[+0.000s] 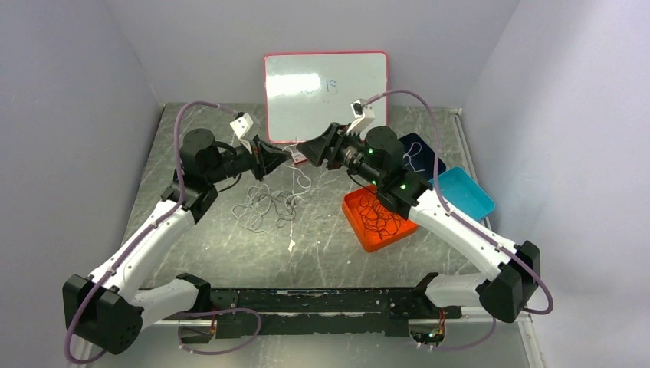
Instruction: Untangle the cables
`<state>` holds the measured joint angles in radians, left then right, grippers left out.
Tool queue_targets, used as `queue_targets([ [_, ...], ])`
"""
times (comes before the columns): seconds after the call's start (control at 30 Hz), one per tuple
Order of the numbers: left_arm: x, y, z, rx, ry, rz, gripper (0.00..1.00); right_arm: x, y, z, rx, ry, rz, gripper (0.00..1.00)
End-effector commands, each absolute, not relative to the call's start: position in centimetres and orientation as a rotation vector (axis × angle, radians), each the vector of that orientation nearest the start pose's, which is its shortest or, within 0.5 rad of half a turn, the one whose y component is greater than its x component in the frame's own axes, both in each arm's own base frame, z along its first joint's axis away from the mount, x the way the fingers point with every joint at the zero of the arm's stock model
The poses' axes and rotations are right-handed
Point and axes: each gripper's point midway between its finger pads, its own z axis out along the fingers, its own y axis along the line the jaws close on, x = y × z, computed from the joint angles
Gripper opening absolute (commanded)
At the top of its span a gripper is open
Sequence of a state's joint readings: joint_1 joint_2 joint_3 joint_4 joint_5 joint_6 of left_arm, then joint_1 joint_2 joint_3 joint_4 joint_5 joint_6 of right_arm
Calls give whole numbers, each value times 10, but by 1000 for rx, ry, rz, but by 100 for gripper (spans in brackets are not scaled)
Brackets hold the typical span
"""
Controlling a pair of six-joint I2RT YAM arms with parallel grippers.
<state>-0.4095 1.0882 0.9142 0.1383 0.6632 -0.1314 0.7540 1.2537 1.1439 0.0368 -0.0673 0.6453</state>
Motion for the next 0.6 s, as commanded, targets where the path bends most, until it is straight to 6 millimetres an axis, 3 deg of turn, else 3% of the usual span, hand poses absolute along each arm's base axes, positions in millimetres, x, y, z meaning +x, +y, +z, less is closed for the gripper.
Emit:
queue_targets([
  [0.0, 282, -245, 319, 742, 1483, -937, 7, 279, 336, 374, -131, 1658, 1294, 56],
  [0.27, 281, -248, 318, 745, 1484, -960, 7, 283, 348, 371, -32, 1656, 1410, 56],
  [0.57, 284, -249, 321, 740, 1477, -957, 7, 291, 355, 356, -4, 1706, 1406, 56],
])
